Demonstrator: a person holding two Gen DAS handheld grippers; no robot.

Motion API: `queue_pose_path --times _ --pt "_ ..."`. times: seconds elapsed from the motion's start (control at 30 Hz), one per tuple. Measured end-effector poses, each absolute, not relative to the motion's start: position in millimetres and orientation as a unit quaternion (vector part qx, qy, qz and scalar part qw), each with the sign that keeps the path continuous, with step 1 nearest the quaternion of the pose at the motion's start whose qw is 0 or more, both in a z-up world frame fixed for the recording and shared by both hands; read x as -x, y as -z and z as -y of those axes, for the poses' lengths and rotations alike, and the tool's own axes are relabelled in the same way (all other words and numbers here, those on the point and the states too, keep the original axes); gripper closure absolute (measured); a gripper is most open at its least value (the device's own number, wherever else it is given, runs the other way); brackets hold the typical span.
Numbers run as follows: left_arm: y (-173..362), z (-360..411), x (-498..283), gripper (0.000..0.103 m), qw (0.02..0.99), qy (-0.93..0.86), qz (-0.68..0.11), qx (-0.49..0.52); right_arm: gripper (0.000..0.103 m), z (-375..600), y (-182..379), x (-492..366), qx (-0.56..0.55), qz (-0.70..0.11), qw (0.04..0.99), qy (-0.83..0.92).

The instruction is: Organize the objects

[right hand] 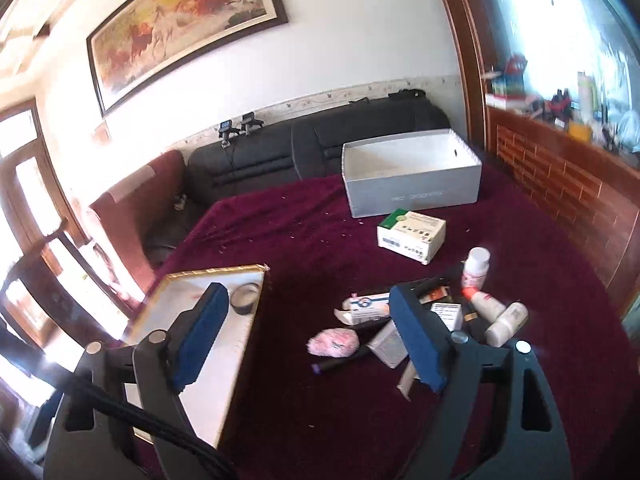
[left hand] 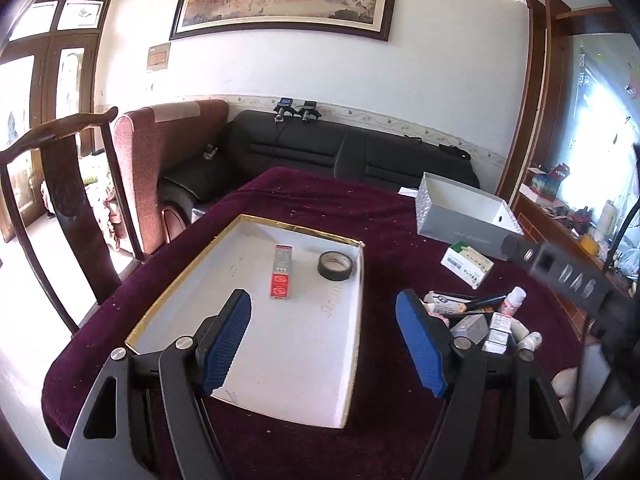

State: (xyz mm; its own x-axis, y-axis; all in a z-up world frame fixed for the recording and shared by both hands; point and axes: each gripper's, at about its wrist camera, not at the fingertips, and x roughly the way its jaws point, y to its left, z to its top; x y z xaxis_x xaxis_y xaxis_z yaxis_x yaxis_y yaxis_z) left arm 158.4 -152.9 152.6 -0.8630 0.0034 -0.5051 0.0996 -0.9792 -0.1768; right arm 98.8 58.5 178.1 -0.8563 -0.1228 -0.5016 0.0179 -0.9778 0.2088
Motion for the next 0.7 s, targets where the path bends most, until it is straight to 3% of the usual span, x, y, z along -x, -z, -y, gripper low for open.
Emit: queue_pose_path --times 0.4,0.57,0.7 --pt "-153.8 134.9 -169.6 0.033 0.017 0.965 -0.071 -0.253 0.02 -84.8 -127.7 -106.5 -0.318 0.116 -0.012 0.941" --pt "-165.9 157.5 -163.2 0.033 0.115 0.976 -0.003 -0.186 0.02 -55.9 -161.1 -107.4 -0.272 0.025 -0.102 0.957" --pt "-168.6 204.5 -150.2 0.033 0.15 0.972 -0.031 -0.181 0.02 -3.2 -189.0 -103.8 -0.233 -0.066 -0.13 0.961"
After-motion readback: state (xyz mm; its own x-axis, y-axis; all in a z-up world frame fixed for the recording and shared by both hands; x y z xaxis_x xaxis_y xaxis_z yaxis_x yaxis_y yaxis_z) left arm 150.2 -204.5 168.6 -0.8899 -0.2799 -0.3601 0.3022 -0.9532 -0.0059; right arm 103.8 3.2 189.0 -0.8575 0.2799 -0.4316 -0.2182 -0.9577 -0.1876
